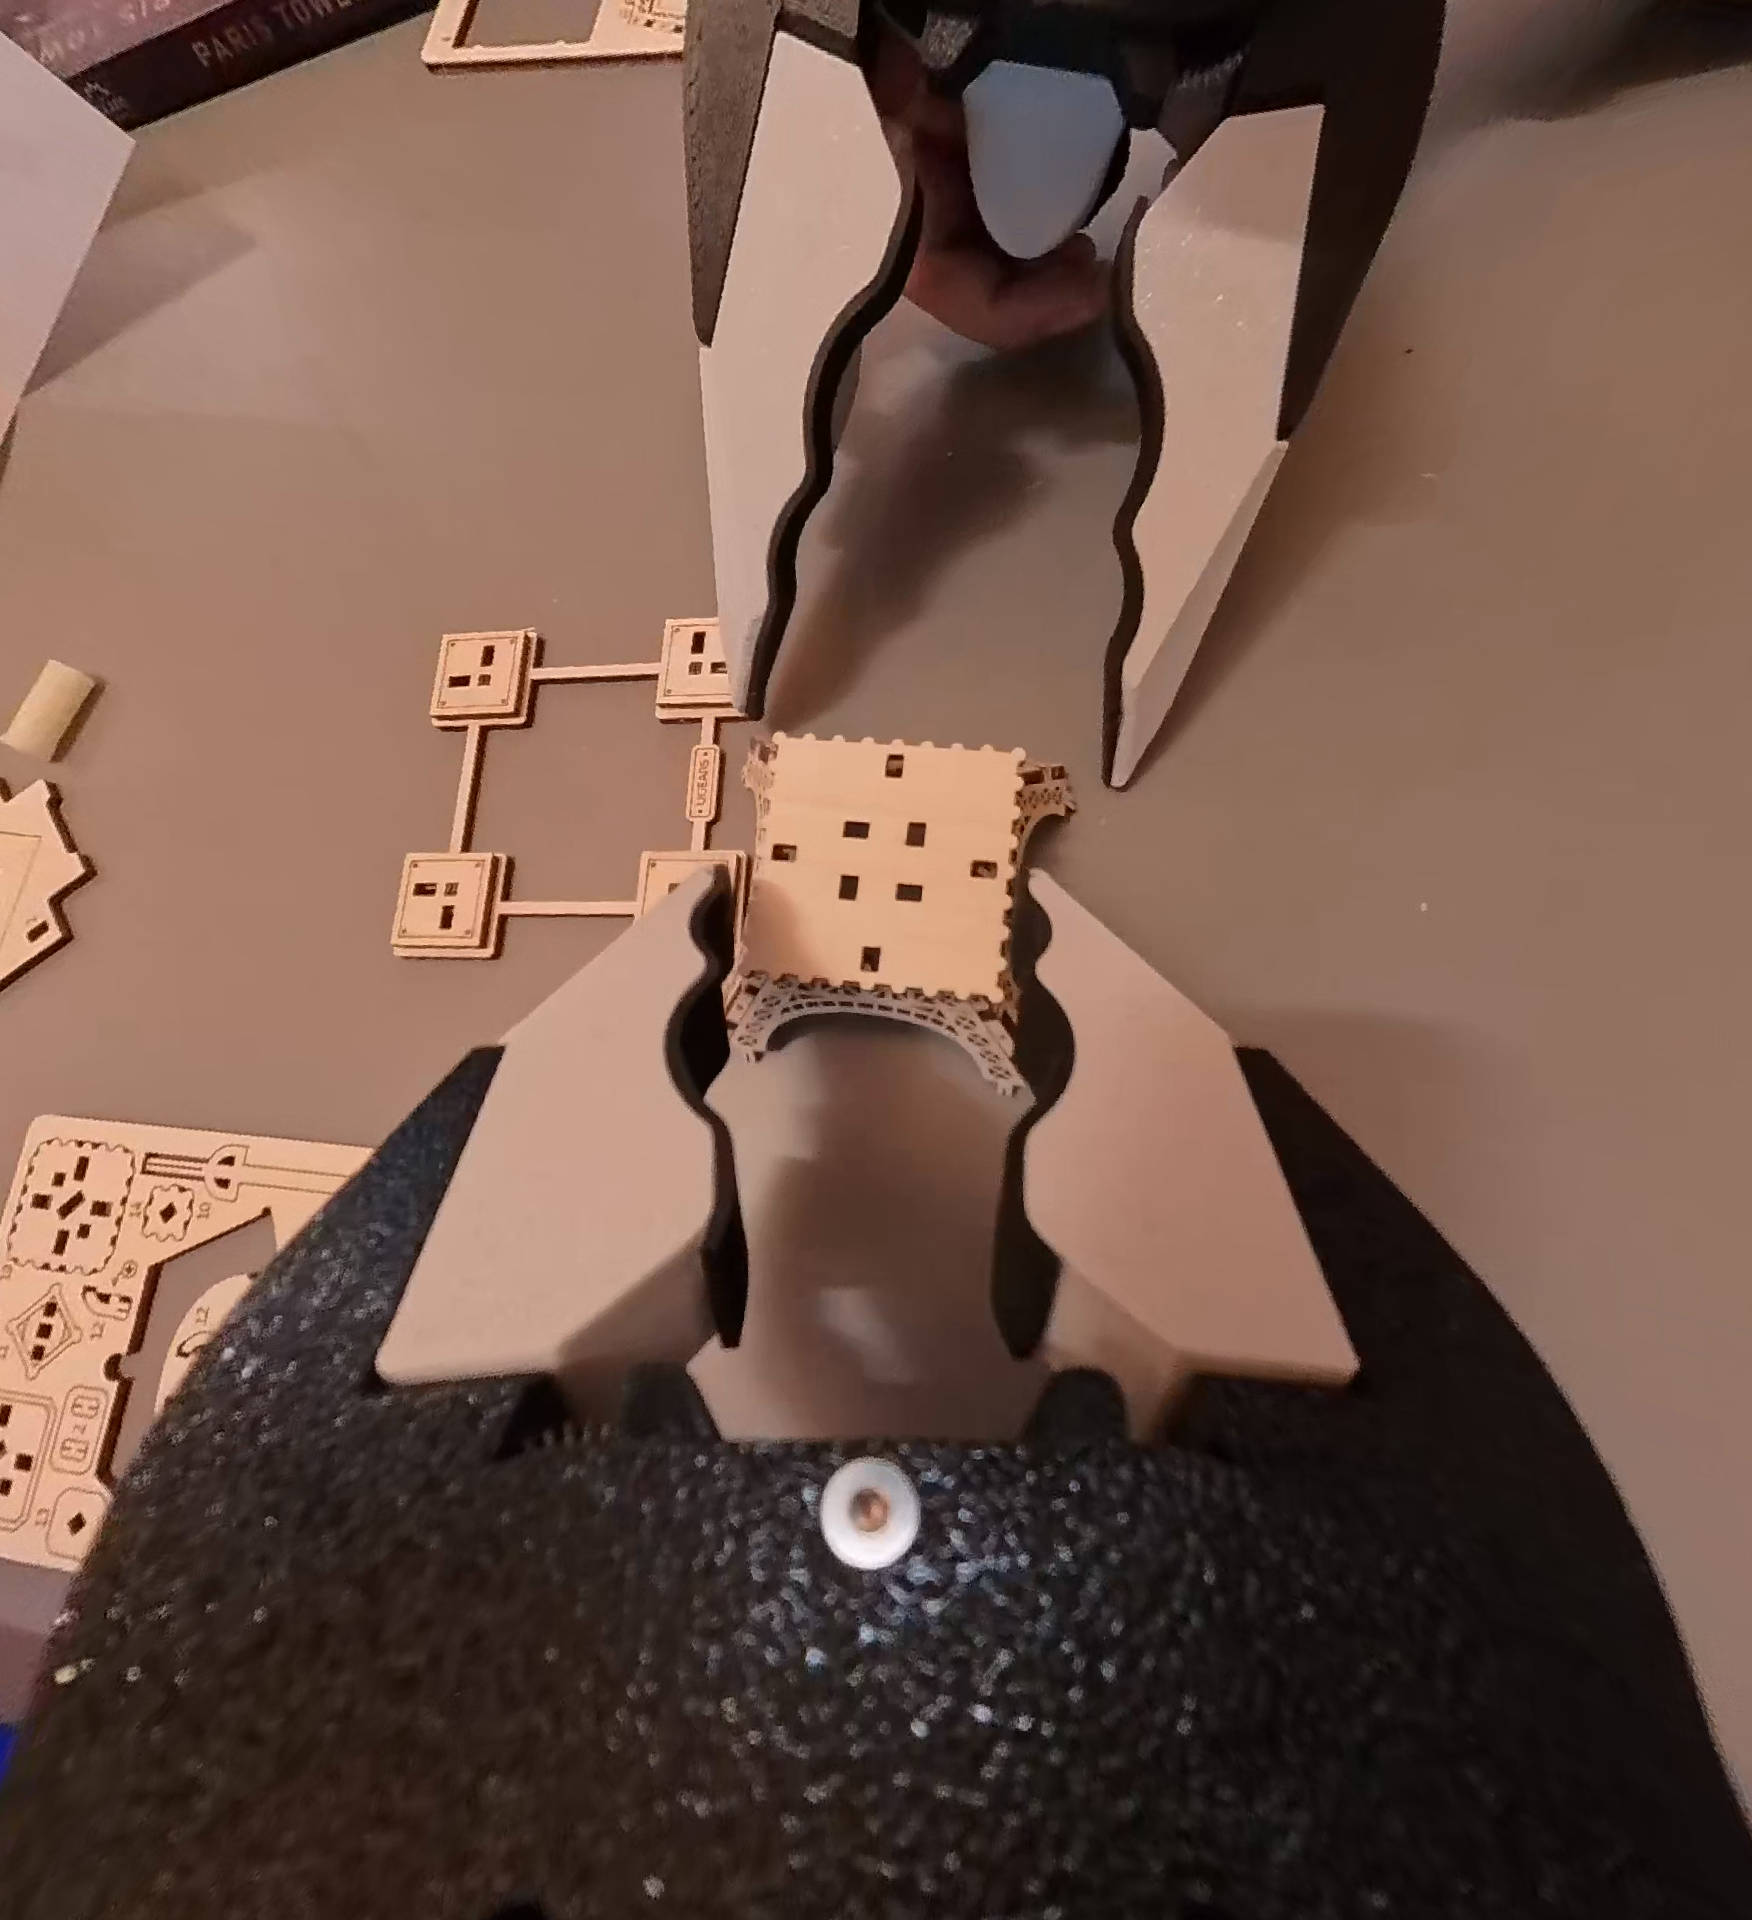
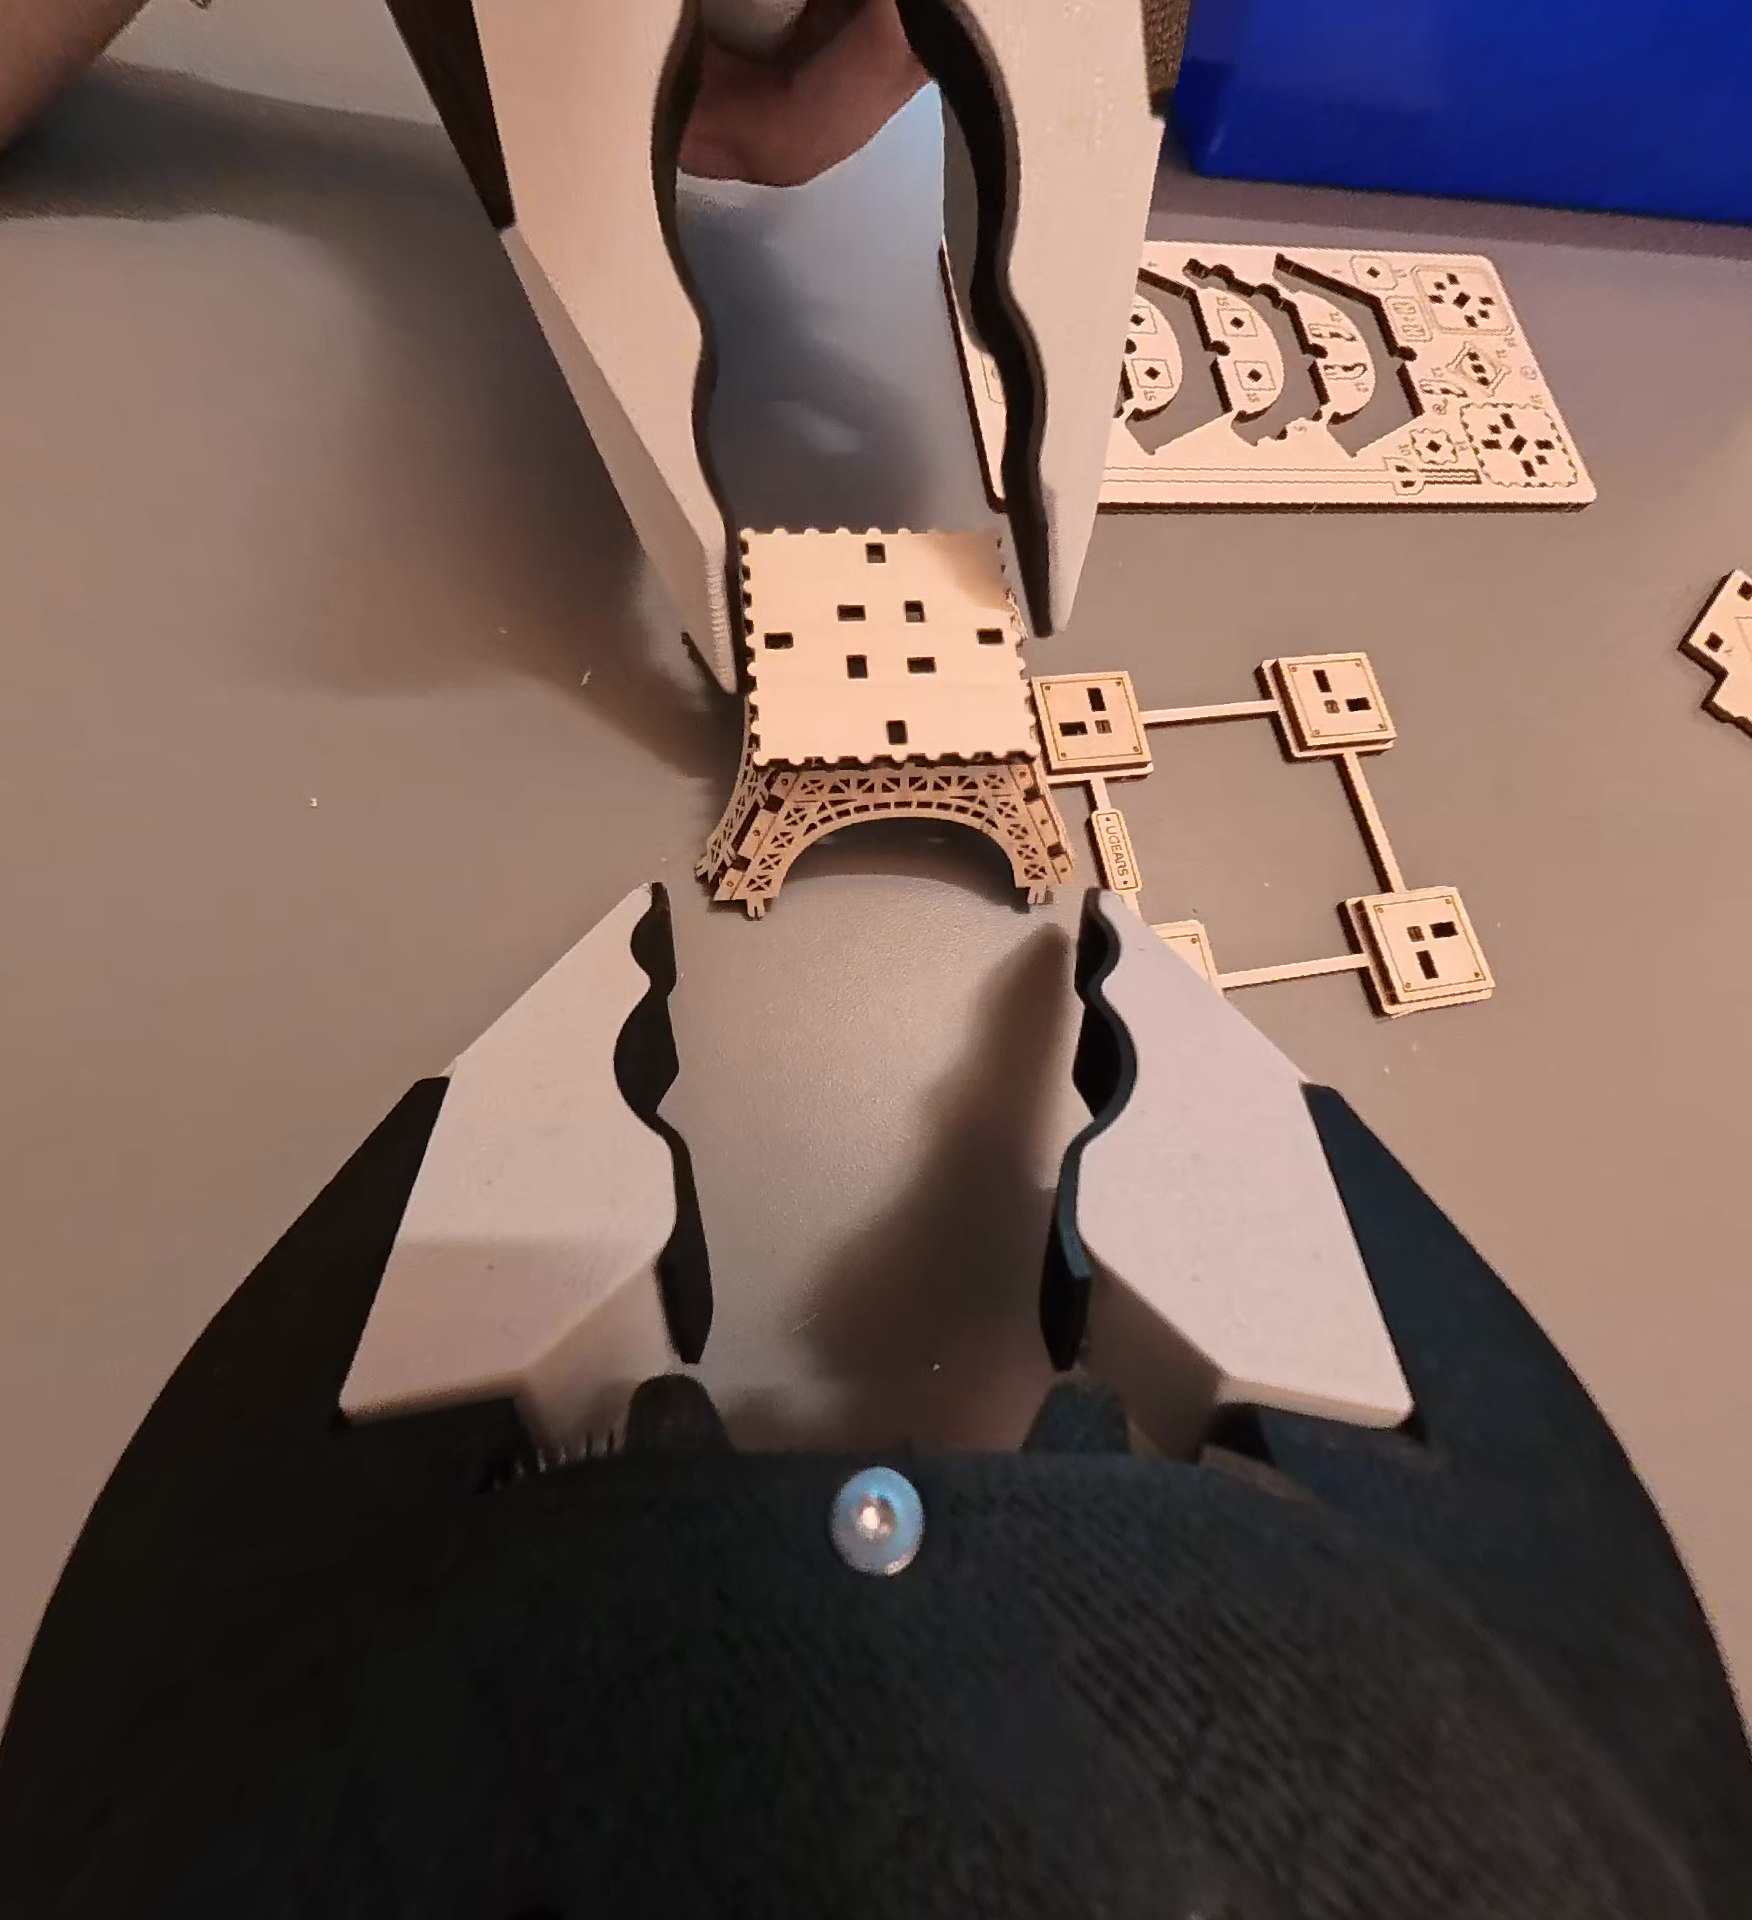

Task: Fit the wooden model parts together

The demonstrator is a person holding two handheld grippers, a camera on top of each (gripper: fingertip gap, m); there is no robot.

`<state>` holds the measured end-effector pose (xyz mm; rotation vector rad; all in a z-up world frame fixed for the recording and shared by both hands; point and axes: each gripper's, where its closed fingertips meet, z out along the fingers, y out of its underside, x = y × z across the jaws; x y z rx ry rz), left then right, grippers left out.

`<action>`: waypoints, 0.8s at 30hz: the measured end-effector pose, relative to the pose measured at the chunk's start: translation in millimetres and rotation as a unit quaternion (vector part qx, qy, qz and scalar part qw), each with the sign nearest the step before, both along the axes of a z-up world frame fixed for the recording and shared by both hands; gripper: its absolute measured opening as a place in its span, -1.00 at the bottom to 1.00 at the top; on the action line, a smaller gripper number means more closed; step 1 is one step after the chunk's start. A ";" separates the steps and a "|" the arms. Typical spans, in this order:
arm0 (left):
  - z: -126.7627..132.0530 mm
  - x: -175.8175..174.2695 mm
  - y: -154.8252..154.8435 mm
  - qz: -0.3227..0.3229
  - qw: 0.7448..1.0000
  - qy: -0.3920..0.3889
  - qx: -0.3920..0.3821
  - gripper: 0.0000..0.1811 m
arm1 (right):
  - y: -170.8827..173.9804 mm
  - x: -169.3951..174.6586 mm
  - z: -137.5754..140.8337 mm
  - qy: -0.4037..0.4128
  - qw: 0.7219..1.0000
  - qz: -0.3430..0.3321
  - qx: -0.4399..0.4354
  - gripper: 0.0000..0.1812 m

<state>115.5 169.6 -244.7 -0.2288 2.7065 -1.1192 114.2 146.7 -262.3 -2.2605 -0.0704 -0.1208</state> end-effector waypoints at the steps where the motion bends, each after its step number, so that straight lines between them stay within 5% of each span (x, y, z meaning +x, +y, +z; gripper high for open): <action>1: -0.9 0.2 0.1 0.001 1.000 0.001 0.001 -0.44 | 0.0 0.0 0.0 0.000 1.000 0.000 0.000 -0.16; 24: 9.1 3.4 -4.7 0.009 0.998 0.021 -0.060 -0.49 | 0.1 -2.6 -0.4 0.006 1.000 0.008 -0.002 -0.20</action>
